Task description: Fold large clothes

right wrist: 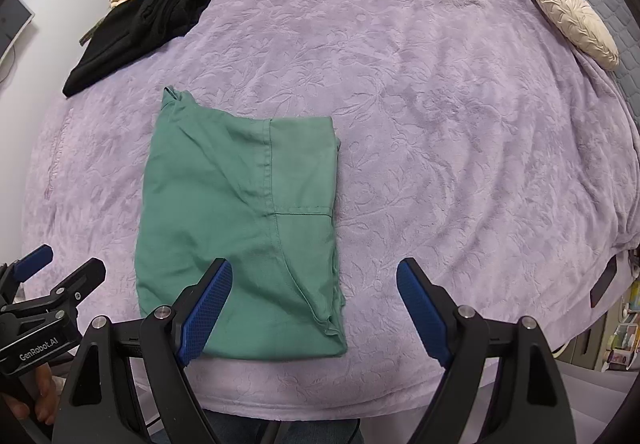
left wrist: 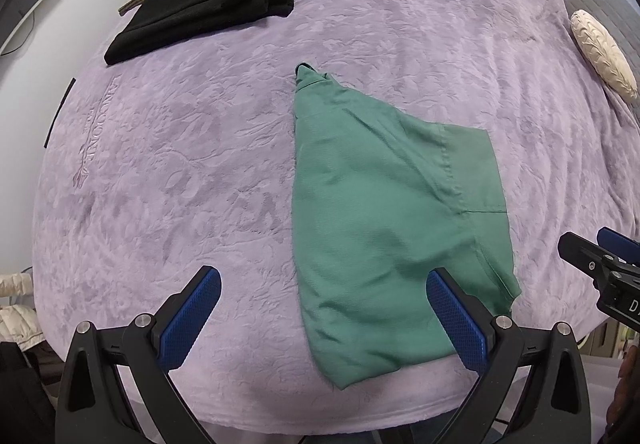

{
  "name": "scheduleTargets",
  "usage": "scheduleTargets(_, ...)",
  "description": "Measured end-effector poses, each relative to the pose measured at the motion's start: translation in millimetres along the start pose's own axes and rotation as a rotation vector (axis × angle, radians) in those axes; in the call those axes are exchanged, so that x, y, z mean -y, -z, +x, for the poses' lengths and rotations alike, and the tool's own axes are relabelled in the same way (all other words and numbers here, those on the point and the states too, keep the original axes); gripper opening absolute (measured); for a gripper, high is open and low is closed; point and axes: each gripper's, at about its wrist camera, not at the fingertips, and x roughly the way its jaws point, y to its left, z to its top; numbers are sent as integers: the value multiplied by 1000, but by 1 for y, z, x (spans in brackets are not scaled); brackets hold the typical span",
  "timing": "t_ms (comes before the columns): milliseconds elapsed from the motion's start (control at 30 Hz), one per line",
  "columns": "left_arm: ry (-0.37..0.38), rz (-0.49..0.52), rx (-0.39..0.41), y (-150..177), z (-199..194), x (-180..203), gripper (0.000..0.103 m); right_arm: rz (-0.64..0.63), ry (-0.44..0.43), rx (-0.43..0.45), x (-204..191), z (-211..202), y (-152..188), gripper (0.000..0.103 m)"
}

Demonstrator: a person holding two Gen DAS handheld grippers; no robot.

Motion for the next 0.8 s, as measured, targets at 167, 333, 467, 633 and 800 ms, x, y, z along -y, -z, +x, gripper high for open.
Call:
scheduleTargets(167,0,2,1,0,0,0,103,-3,-2,-2,0,0,-1,86)
scheduleTargets(333,1,1,1,0,0,1,103,-2,-3,-3,0,0,0,86)
scheduleTargets(467,1,5,3,0,-1,1,103,-1,-3,-4,0,0,0,86)
scheduleTargets(633,-1,-1,4,1,-1,2,103,-3,-3,-3,0,0,-1,86)
scheduleTargets(800,0,1,3,1,-1,1,103,-2,-4,-4,0,0,0,86)
